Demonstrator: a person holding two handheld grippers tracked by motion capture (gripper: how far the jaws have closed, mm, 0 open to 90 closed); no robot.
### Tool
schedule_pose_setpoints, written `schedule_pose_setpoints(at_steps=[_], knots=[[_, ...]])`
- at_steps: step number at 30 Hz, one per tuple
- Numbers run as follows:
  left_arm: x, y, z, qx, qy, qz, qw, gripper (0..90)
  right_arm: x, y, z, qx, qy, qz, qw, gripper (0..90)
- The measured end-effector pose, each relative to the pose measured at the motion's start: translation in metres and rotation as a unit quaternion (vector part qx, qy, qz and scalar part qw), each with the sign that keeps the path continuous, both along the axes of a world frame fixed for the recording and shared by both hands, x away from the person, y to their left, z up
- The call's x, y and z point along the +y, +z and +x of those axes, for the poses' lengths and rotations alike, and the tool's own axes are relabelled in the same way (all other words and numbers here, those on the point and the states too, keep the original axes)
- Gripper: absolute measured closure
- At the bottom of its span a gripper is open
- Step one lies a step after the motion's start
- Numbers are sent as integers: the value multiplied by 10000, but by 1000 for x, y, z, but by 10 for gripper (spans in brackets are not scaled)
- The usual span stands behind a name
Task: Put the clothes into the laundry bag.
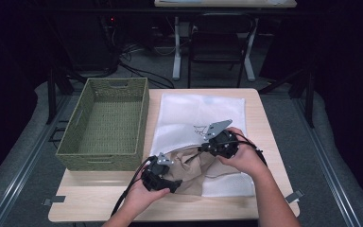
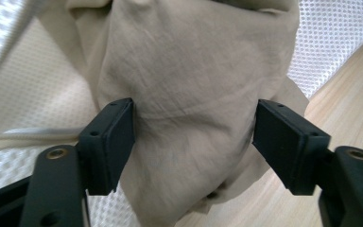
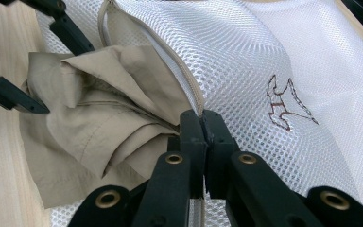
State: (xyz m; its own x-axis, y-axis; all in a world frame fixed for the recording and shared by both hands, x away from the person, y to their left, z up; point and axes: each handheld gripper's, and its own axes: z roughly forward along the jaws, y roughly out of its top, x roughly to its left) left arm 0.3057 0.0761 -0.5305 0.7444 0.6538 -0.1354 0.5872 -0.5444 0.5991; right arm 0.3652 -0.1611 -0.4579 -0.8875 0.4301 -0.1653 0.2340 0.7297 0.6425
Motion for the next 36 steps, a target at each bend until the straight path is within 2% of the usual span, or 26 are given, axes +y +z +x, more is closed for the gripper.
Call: schedule_pose_setpoints(at_steps=[7,12,17,22,24,36], knots=[[-3,-9,3,-9,-9,27,10000,407,1,0,-1,11,15,-11,10000,889],[-3,-12,4,-2,-49,-23,10000,522,2,-1,-1,3,32,-20,10000,889],[-3,-13,6,127,-140,-25,9998,648,2,-1,-1,4,52,-24,10000,889],[-3,-7,7,115,-127,-197,9997,756,4,-1,-2,-8,62,-30,10000,889],[-3,-4,9,96,-119,-254,9996,774,4,0,-3,-8,81,-20,10000,889],[-21,4,24,-84,7,-209,9997,785,6,1,-4,-37,147,-14,9999,889]])
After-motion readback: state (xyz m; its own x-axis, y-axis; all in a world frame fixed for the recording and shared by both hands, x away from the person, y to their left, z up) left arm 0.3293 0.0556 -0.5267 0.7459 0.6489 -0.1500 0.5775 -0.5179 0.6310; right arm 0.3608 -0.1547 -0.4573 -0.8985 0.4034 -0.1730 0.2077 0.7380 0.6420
